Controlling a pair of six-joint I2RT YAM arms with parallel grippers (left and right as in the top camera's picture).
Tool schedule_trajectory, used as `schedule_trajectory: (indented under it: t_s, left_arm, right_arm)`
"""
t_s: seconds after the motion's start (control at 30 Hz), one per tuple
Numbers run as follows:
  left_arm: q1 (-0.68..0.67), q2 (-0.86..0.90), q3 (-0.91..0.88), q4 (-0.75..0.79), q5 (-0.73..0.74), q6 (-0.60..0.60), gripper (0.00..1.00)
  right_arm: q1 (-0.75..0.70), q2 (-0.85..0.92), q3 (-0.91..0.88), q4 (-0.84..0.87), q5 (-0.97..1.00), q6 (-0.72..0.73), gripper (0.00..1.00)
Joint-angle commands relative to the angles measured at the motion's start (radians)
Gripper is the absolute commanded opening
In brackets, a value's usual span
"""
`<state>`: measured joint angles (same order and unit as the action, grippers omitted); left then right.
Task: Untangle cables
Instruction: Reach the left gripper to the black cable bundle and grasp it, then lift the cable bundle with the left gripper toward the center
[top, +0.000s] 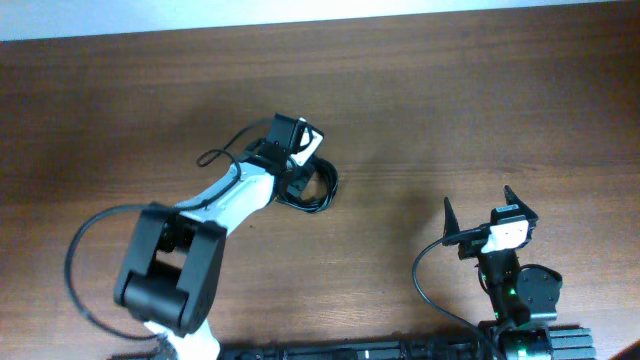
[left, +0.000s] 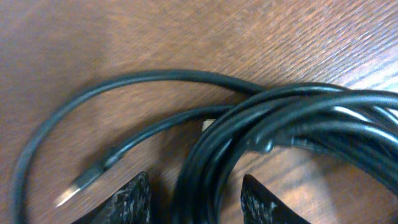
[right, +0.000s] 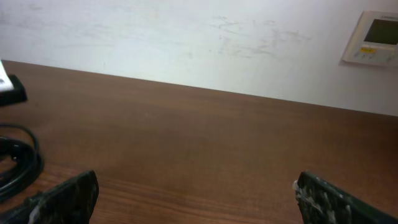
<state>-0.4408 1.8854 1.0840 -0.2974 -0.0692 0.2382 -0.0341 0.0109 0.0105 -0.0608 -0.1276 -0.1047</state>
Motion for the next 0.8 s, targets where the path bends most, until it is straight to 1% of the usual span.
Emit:
schedule_trajectory:
  t_s: [0.0, 0.03, 0.07, 0.13, 0.17, 0.23, 0.3, 0.33, 0.4, 0.43, 0.47, 0.5, 0.57, 0.6, 0.67, 0.7, 0.73, 0.77]
  left_arm:
    - [0.003, 0.047, 0.010, 0.030, 0.100, -0.040, 0.37]
    - [0.003, 0.047, 0.010, 0.029, 0.100, -0.079, 0.15]
    - [0.003, 0.046, 0.010, 0.042, 0.100, -0.120, 0.00]
    - [0.003, 0.026, 0.031, 0.061, 0.100, -0.244, 0.00]
    - [0.003, 0.007, 0.049, 0.047, 0.100, -0.283, 0.00]
    - [0.003, -0.086, 0.098, 0.001, 0.095, -0.361, 0.00]
    - [0.003, -0.208, 0.103, -0.067, -0.044, -0.571, 0.00]
    - [0.003, -0.263, 0.103, -0.108, -0.113, -0.656, 0.00]
    - [0.003, -0.351, 0.103, -0.186, -0.215, -0.731, 0.00]
    - [0.003, -0.378, 0.103, -0.219, -0.225, -0.780, 0.00]
    - [0.003, -0.397, 0.103, -0.267, -0.223, -0.855, 0.00]
    - [0.003, -0.402, 0.103, -0.301, -0.213, -0.887, 0.00]
    - [0.003, -0.402, 0.102, -0.352, -0.096, -0.894, 0.00]
    - [0.002, -0.401, 0.099, -0.357, -0.026, -0.793, 0.00]
    - [0.002, -0.401, 0.097, -0.364, 0.000, -0.782, 0.00]
    - [0.002, -0.401, 0.097, -0.364, 0.048, -0.782, 0.00]
    - [0.002, -0.401, 0.097, -0.368, 0.080, -0.782, 0.00]
    - [0.002, -0.401, 0.097, -0.370, 0.081, -0.782, 0.00]
  right_arm:
    - [-0.006, -0.007, -0.005, -0.006, 0.005, 0.009, 0.99]
    - [-0.006, -0.007, -0.005, -0.006, 0.005, 0.009, 0.99]
    - [-0.006, -0.007, -0.005, -0.006, 0.005, 0.009, 0.99]
    - [-0.006, -0.007, -0.005, -0.006, 0.005, 0.009, 0.99]
    - [-0.006, -0.007, -0.005, -0.006, 0.005, 0.009, 0.99]
    - [-0.006, -0.007, -0.005, -0.006, 0.005, 0.009, 0.99]
    - [-0.006, -0.007, -0.005, -0.006, 0.005, 0.009, 0.99]
    - [-0.006, -0.007, -0.005, -0.006, 0.005, 0.009, 0.99]
    - [-0.006, -0.007, -0.005, -0.006, 0.005, 0.009, 0.99]
    - [-0.006, -0.007, -0.005, -0.006, 0.005, 0.009, 0.99]
    - [-0.006, -0.007, -0.005, -0.006, 0.005, 0.009, 0.99]
    - [-0.006, -0.007, -0.005, -0.006, 0.005, 0.009, 0.99]
    - [-0.006, -0.007, -0.005, -0.003, 0.064, -0.003, 0.99]
    - [-0.006, -0.007, -0.005, -0.019, 0.133, -0.002, 0.99]
    - [-0.006, -0.005, -0.005, -0.019, 0.133, -0.002, 0.99]
    - [-0.006, -0.005, -0.005, -0.019, 0.133, -0.002, 0.99]
    - [-0.006, -0.005, -0.005, -0.018, 0.105, 0.022, 0.99]
    - [-0.006, -0.005, -0.005, -0.012, 0.046, 0.106, 0.99]
